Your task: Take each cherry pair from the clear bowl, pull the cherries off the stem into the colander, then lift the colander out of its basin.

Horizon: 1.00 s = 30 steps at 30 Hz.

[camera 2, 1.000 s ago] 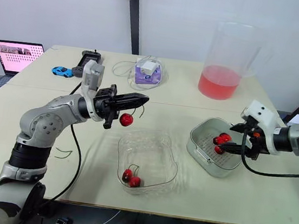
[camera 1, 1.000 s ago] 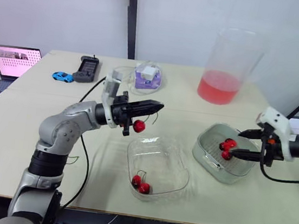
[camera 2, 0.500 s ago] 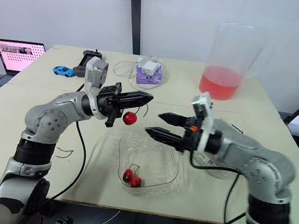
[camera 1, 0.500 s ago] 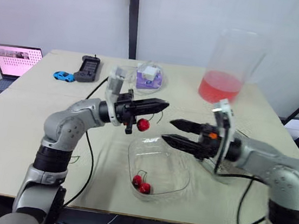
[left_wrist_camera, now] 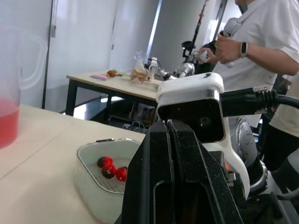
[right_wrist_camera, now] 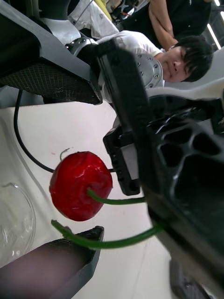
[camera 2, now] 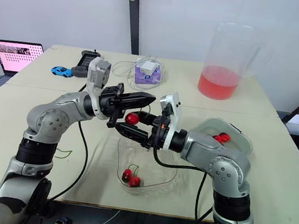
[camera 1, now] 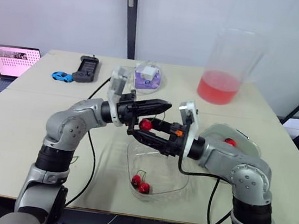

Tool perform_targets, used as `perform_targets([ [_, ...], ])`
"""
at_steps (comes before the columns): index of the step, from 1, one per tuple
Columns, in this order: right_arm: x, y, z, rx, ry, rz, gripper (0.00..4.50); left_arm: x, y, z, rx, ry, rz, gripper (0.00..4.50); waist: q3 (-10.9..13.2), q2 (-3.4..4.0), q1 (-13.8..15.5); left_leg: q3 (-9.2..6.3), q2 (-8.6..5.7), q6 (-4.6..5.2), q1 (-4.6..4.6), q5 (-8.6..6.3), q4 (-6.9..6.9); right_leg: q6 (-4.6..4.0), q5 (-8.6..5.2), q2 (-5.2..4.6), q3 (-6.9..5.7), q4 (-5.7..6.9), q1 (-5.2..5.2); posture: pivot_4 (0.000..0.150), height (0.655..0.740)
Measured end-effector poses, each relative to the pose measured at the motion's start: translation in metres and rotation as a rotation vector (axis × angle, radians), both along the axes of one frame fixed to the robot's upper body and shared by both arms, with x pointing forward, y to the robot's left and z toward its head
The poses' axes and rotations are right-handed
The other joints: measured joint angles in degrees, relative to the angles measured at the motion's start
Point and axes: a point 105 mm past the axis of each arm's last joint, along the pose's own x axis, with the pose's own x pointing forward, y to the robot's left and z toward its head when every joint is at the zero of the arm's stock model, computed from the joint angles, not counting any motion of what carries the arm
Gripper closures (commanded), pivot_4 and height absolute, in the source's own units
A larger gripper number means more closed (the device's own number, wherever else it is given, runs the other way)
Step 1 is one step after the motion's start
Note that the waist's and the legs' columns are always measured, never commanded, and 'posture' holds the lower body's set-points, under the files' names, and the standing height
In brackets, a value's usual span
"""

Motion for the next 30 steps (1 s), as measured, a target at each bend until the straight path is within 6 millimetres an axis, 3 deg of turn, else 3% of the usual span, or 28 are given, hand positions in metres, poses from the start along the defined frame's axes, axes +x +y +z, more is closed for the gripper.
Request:
perform_targets([
  [4,0.000,0.001,0.002,0.002,-0.007,0.007,2.83,0.001,0.000,0.000,0.002,0.000,0.005,4.50,0.00,0.00,-0.02,0.00,0.00,0.00,0.00,0.00,0.00,0.00,0.00,0.00,0.00,0.00,0.00,0.150,0.7332],
  [30,0.001,-0.018,-0.003,-0.125,-0.037,0.019,2.83,0.000,-0.001,-0.003,0.012,0.009,0.002,4.50,0.00,0.00,-0.01,0.00,0.00,0.01,0.00,-0.01,0.00,0.00,0.00,0.01,0.00,0.00,-0.01,0.150,0.7332],
])
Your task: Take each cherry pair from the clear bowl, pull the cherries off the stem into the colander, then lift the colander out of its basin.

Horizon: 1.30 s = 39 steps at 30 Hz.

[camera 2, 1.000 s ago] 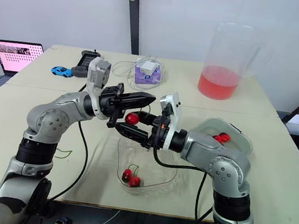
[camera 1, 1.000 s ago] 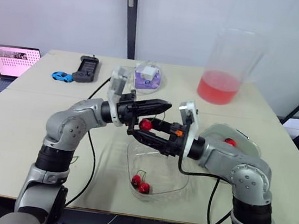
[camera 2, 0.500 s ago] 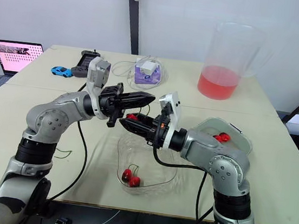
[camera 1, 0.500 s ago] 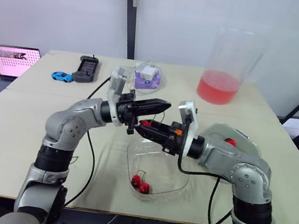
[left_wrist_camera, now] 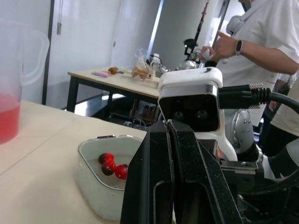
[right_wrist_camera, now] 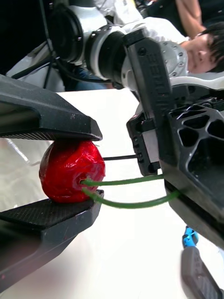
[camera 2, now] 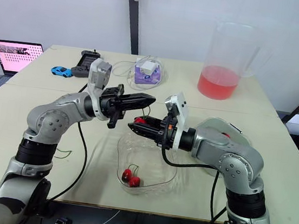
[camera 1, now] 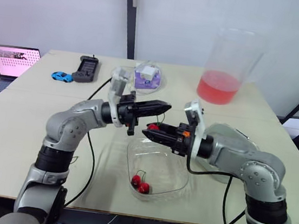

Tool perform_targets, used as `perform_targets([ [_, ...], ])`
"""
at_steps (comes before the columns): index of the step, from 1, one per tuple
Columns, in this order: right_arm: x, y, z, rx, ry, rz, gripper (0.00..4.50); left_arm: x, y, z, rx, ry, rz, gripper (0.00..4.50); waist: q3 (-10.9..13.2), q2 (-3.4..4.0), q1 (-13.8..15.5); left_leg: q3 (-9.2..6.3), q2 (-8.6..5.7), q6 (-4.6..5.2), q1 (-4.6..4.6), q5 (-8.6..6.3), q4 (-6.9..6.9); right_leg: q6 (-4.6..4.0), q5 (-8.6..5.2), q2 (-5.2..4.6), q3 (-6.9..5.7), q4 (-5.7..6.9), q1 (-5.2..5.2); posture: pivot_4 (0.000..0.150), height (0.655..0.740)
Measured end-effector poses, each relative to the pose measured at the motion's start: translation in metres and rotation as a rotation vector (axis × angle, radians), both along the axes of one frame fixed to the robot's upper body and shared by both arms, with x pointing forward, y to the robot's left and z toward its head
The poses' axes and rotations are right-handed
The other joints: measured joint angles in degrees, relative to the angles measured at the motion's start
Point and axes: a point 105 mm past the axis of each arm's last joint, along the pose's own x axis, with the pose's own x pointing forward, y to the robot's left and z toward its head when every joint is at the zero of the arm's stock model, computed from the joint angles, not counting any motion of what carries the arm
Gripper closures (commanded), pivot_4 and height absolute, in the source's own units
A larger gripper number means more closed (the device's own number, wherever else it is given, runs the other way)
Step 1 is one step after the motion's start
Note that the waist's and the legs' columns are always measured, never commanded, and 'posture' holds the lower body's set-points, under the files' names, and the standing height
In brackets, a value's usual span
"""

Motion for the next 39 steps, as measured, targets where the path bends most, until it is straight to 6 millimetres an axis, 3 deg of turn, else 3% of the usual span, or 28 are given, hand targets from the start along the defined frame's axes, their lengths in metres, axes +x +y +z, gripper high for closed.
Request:
perform_targets([
  [9,0.001,0.000,0.000,-0.004,0.000,0.010,2.83,0.000,0.000,0.000,-0.001,-0.003,-0.008,4.50,0.00,0.00,0.04,0.00,0.00,0.00,0.00,0.00,0.00,0.00,0.00,0.00,0.00,0.00,0.00,0.150,0.7332],
  [11,0.001,0.000,0.000,-0.006,-0.001,0.008,3.31,0.000,0.000,-0.001,-0.002,-0.002,-0.012,4.50,0.00,0.00,0.03,0.00,0.00,0.00,0.00,0.00,0.00,0.00,0.00,0.00,0.00,0.00,0.00,0.150,0.7332],
  [14,0.002,0.000,0.000,-0.007,-0.001,0.008,3.64,0.000,0.000,-0.001,-0.003,-0.001,-0.013,4.50,0.00,0.00,0.03,0.00,0.00,0.00,0.00,0.00,0.00,0.00,0.00,0.00,0.00,0.00,0.00,0.150,0.7332],
  [23,0.001,0.000,-0.001,-0.014,0.000,0.012,3.64,0.001,0.000,-0.001,-0.004,0.002,-0.012,4.50,0.00,0.00,0.04,0.00,0.00,0.00,0.00,0.00,0.00,0.00,0.00,0.00,0.00,0.00,0.00,0.150,0.7332],
  [26,-0.004,-0.005,-0.006,-0.098,-0.017,0.027,3.64,0.001,-0.001,-0.006,0.003,0.014,-0.015,4.50,0.00,0.01,0.07,0.00,-0.01,0.01,0.00,0.00,-0.01,0.00,0.00,-0.01,0.00,-0.03,0.00,0.150,0.7332],
  [27,-0.006,-0.007,-0.011,-0.141,-0.018,0.033,3.64,0.001,-0.001,-0.007,0.003,0.020,-0.016,4.50,0.01,0.00,0.08,0.00,0.00,0.01,-0.01,-0.01,-0.01,0.00,0.00,-0.01,-0.01,-0.03,0.00,0.150,0.7332],
  [30,-0.014,-0.013,-0.050,-0.291,0.083,0.051,3.64,0.001,0.002,-0.002,-0.014,0.000,-0.006,4.50,0.00,-0.02,0.13,0.01,-0.01,0.02,-0.01,-0.01,0.00,0.00,0.00,-0.01,0.00,-0.05,0.01,0.150,0.7332],
  [32,-0.018,-0.016,-0.062,-0.334,0.109,0.058,3.64,0.001,0.001,-0.002,-0.016,-0.002,-0.006,4.50,0.01,-0.02,0.04,0.01,-0.01,0.02,-0.01,-0.01,0.01,0.00,0.00,-0.01,0.00,-0.05,0.01,0.150,0.7332],
  [34,-0.018,-0.022,-0.062,-0.357,0.096,0.047,3.64,0.001,0.001,-0.002,-0.018,-0.003,-0.008,4.50,0.01,-0.02,0.05,0.00,0.00,0.02,-0.01,-0.01,0.00,0.00,0.00,0.00,-0.01,-0.04,0.01,0.150,0.7332],
  [39,-0.022,-0.036,-0.038,-0.326,0.050,0.022,3.64,0.001,0.001,-0.001,-0.018,-0.003,-0.007,4.50,0.01,-0.03,0.17,0.00,-0.01,0.02,-0.01,-0.01,0.01,0.00,0.00,0.00,-0.01,-0.05,0.01,0.150,0.7332],
])
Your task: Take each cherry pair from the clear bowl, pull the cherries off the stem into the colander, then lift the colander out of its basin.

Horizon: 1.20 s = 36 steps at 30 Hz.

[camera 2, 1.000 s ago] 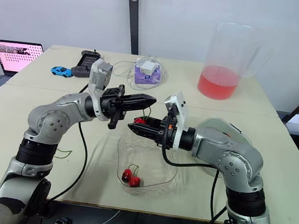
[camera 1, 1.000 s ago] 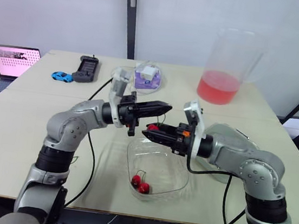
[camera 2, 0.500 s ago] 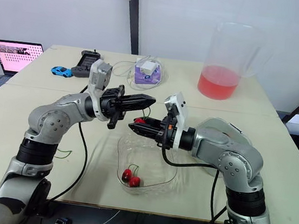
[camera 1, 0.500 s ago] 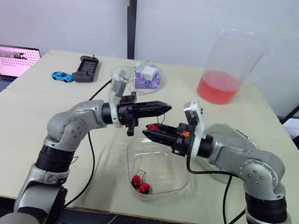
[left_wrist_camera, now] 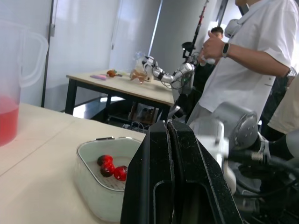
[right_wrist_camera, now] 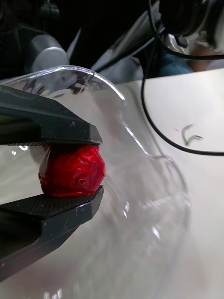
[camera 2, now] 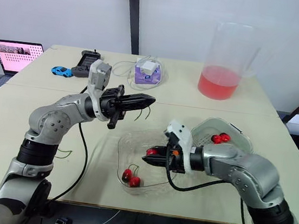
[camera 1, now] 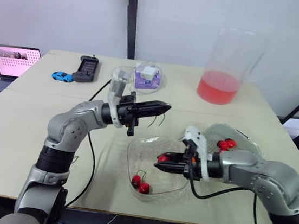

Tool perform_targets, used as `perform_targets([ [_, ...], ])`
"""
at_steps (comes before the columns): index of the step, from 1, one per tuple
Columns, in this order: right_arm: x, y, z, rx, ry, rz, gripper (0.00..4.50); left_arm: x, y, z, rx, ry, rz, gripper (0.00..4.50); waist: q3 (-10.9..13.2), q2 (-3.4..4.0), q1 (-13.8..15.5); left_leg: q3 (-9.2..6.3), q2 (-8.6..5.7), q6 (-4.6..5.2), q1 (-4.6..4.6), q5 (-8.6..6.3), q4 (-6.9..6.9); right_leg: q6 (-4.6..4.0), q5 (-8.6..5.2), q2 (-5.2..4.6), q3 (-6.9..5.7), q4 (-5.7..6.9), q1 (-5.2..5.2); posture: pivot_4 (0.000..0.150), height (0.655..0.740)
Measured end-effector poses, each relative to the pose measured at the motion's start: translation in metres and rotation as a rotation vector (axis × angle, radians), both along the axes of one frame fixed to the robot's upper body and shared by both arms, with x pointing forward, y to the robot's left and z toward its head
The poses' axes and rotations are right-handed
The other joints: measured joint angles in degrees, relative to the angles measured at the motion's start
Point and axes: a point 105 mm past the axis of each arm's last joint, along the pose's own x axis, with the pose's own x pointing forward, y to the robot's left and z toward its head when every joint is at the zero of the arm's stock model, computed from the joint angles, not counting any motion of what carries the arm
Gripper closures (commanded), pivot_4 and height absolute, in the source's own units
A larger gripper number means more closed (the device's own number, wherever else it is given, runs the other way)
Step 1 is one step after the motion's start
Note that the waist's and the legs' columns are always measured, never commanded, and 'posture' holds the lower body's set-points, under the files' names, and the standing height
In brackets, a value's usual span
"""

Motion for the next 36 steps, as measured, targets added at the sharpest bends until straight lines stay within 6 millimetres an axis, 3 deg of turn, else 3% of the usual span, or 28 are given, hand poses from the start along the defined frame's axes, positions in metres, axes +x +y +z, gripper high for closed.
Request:
perform_targets([
  [5,0.001,-0.032,0.043,0.009,-0.080,-0.064,3.64,0.000,0.000,0.000,0.000,-0.001,0.004,4.50,0.01,0.00,0.10,0.02,0.00,0.01,0.00,-0.01,-0.01,0.00,0.00,0.00,0.00,-0.01,0.00,0.150,0.7332],
  [11,0.024,-0.122,0.072,-0.279,-0.206,-0.327,3.64,0.000,0.008,-0.004,0.015,0.002,0.030,4.50,0.03,0.03,0.25,0.09,0.00,0.11,0.00,-0.06,-0.01,0.01,-0.01,0.00,0.01,-0.11,0.02,0.150,0.7332],
  [17,0.036,-0.170,0.040,-0.505,-0.152,-0.316,3.64,-0.003,0.014,-0.010,0.042,-0.004,0.058,4.50,0.05,0.08,-0.21,0.13,0.01,0.11,0.06,-0.06,-0.01,0.01,-0.01,0.01,0.08,-0.09,0.01,0.150,0.7332],
  [18,0.037,-0.176,0.032,-0.538,-0.134,-0.301,3.15,-0.003,0.016,-0.012,0.047,0.001,0.068,4.50,0.05,0.09,-0.14,0.13,0.01,0.10,0.05,-0.06,-0.01,0.01,-0.01,0.00,0.08,-0.08,0.01,0.150,0.7332],
  [21,0.039,-0.185,0.022,-0.617,-0.119,-0.265,2.00,-0.002,0.021,-0.014,0.051,0.006,0.093,4.50,0.06,0.10,-0.06,0.14,0.01,0.09,0.04,-0.06,0.01,0.01,0.00,-0.02,0.08,-0.09,0.00,0.150,0.7332],
  [25,0.044,-0.191,0.028,-0.659,-0.150,-0.250,0.09,-0.005,0.021,-0.015,0.051,0.007,0.103,4.50,0.07,0.10,-0.05,0.13,0.01,0.08,0.04,-0.05,0.00,0.01,-0.01,-0.01,0.08,-0.08,0.00,0.150,0.7332],
  [28,0.045,-0.190,0.036,-0.652,-0.154,-0.242,0.09,-0.008,0.022,-0.014,0.054,0.006,0.108,4.50,0.07,0.12,-0.11,0.13,0.01,0.08,0.04,-0.05,0.00,0.01,0.00,-0.02,0.08,-0.09,0.00,0.150,0.7332],
  [31,0.044,-0.179,0.060,-0.545,-0.160,-0.247,0.09,-0.009,0.024,-0.014,0.057,0.008,0.112,4.50,0.10,0.18,-0.05,0.12,0.01,0.07,0.04,-0.04,-0.01,0.01,0.00,-0.01,0.08,-0.07,0.00,0.150,0.7332],
  [36,0.025,-0.126,0.109,-0.234,-0.176,-0.092,0.09,-0.009,0.035,-0.020,0.101,0.035,0.152,4.50,0.12,0.18,-0.11,0.09,0.02,0.08,0.05,-0.05,0.00,0.00,0.00,0.01,0.07,-0.07,0.01,0.150,0.7332],
])
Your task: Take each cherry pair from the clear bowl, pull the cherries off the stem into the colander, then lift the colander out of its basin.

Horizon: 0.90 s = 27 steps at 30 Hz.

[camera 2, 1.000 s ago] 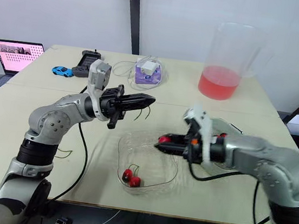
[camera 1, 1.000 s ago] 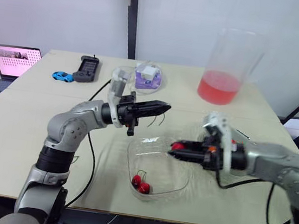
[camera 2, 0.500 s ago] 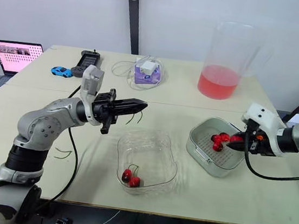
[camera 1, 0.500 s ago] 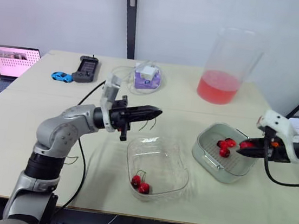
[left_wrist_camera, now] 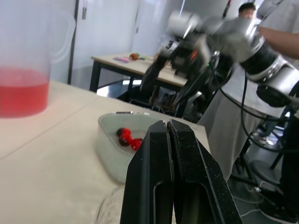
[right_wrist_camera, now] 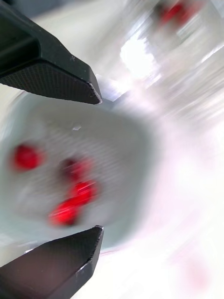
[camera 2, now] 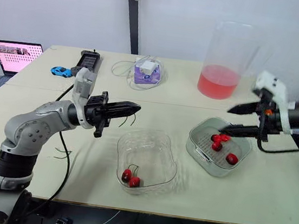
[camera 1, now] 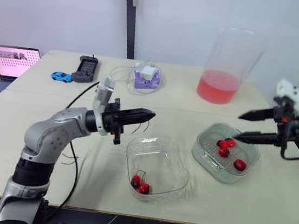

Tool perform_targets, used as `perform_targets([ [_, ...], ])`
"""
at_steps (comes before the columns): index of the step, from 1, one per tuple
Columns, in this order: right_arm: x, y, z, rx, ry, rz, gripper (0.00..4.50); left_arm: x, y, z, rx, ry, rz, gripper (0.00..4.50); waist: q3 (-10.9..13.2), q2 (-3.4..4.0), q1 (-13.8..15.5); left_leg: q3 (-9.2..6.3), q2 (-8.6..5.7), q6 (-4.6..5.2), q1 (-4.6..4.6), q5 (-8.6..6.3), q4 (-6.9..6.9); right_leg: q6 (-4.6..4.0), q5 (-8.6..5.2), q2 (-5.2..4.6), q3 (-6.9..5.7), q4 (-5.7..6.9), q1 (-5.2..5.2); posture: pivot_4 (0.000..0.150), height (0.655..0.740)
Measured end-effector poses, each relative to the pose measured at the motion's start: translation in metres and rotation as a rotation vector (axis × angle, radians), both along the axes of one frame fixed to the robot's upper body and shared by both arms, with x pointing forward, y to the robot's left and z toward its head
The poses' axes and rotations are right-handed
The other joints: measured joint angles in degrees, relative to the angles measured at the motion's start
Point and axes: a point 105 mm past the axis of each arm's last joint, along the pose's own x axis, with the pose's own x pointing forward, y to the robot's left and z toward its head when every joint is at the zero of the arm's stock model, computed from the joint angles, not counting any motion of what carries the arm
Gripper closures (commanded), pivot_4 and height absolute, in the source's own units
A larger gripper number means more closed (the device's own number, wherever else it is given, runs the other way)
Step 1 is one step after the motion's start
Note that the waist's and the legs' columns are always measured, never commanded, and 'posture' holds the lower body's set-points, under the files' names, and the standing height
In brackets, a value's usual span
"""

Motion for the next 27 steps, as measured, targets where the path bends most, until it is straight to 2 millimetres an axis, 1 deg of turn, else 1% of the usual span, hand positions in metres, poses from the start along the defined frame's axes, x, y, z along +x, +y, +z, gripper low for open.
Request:
perform_targets([
  [2,-0.015,0.027,0.014,0.127,0.028,0.134,0.09,0.000,0.013,-0.005,0.034,0.022,0.044,4.50,0.00,0.00,-0.03,0.00,0.00,0.01,0.00,0.00,-0.01,0.00,0.00,0.00,0.00,0.01,0.00,0.150,0.7332],
  [4,-0.025,0.041,0.019,0.174,0.049,0.205,0.09,0.000,0.022,-0.008,0.054,0.036,0.072,4.50,0.01,0.00,0.13,-0.01,0.00,0.01,-0.02,0.00,0.00,0.00,0.00,-0.01,-0.02,0.01,0.00,0.150,0.7332],
  [6,-0.033,0.055,0.020,0.207,0.077,0.274,0.09,-0.001,0.039,-0.016,0.102,0.060,0.125,4.50,0.01,-0.03,0.17,0.00,-0.01,0.01,-0.04,-0.01,0.00,0.00,0.00,-0.02,-0.03,0.00,-0.01,0.150,0.7332],
  [7,-0.037,0.061,0.019,0.214,0.089,0.306,0.09,-0.002,0.053,-0.023,0.142,0.084,0.163,4.50,0.02,-0.03,0.14,0.00,-0.01,0.01,-0.04,-0.01,-0.02,0.00,0.00,-0.03,-0.02,0.00,-0.02,0.150,0.7332],
  [9,-0.041,0.069,0.017,0.220,0.097,0.341,0.09,-0.004,0.079,-0.038,0.217,0.133,0.240,4.50,0.03,0.01,-0.04,0.02,0.00,0.02,-0.03,-0.01,-0.05,-0.01,0.00,-0.01,-0.01,0.01,-0.08,0.150,0.7332],
  [11,-0.042,0.076,0.014,0.225,0.094,0.365,0.09,-0.014,0.107,-0.060,0.294,0.208,0.304,4.50,0.03,0.02,-0.17,0.03,0.01,0.02,-0.01,-0.02,-0.09,-0.02,-0.01,0.00,0.01,0.03,-0.09,0.150,0.7332],
  [12,-0.042,0.077,0.012,0.226,0.096,0.368,0.09,-0.017,0.116,-0.069,0.309,0.248,0.321,4.50,0.05,0.05,-0.03,0.03,0.01,0.02,-0.01,-0.01,-0.08,-0.02,-0.01,-0.01,0.00,0.04,-0.10,0.150,0.7332],
  [14,-0.041,0.082,0.011,0.234,0.088,0.374,0.09,-0.025,0.130,-0.085,0.330,0.315,0.342,4.50,0.06,0.04,0.28,0.03,0.00,0.02,-0.03,-0.02,-0.05,-0.02,-0.01,-0.04,-0.03,0.04,-0.07,0.150,0.7332],
  [17,-0.038,0.085,0.010,0.237,0.074,0.365,0.09,-0.026,0.139,-0.092,0.342,0.335,0.363,4.50,0.07,-0.02,0.99,0.04,0.00,0.01,-0.06,-0.02,-0.02,-0.02,-0.01,-0.07,-0.04,0.02,-0.07,0.150,0.7332],
  [20,-0.037,0.087,0.010,0.236,0.059,0.358,0.00,-0.023,0.156,-0.106,0.385,0.369,0.432,3.57,0.07,0.00,1.06,0.06,0.00,0.03,-0.06,-0.03,-0.09,-0.02,-0.01,-0.05,-0.03,0.01,-0.13,0.150,0.7332],
  [21,-0.037,0.088,0.010,0.238,0.055,0.360,0.00,-0.023,0.161,-0.116,0.404,0.397,0.451,3.12,0.07,0.00,1.01,0.06,0.02,0.03,-0.05,-0.03,-0.10,-0.02,-0.01,-0.02,-0.03,0.01,-0.14,0.150,0.7332],
  [23,-0.037,0.091,0.009,0.246,0.050,0.360,0.00,-0.026,0.167,-0.134,0.435,0.458,0.458,2.07,0.08,0.00,0.70,0.05,0.03,0.03,-0.06,-0.03,-0.10,-0.02,-0.01,-0.01,-0.03,0.03,-0.15,0.150,0.7332],
  [24,-0.037,0.090,0.008,0.245,0.050,0.356,0.00,-0.027,0.168,-0.140,0.445,0.478,0.456,1.54,0.08,0.00,0.57,0.05,0.03,0.03,-0.06,-0.03,-0.09,-0.02,-0.01,-0.01,-0.03,0.03,-0.15,0.150,0.7332],
  [27,-0.037,0.090,0.006,0.247,0.051,0.348,0.00,-0.026,0.174,-0.144,0.454,0.486,0.468,0.03,0.08,0.00,0.43,0.05,0.03,0.03,-0.06,-0.03,-0.08,-0.02,-0.01,-0.03,-0.03,0.03,-0.14,0.150,0.7332],
])
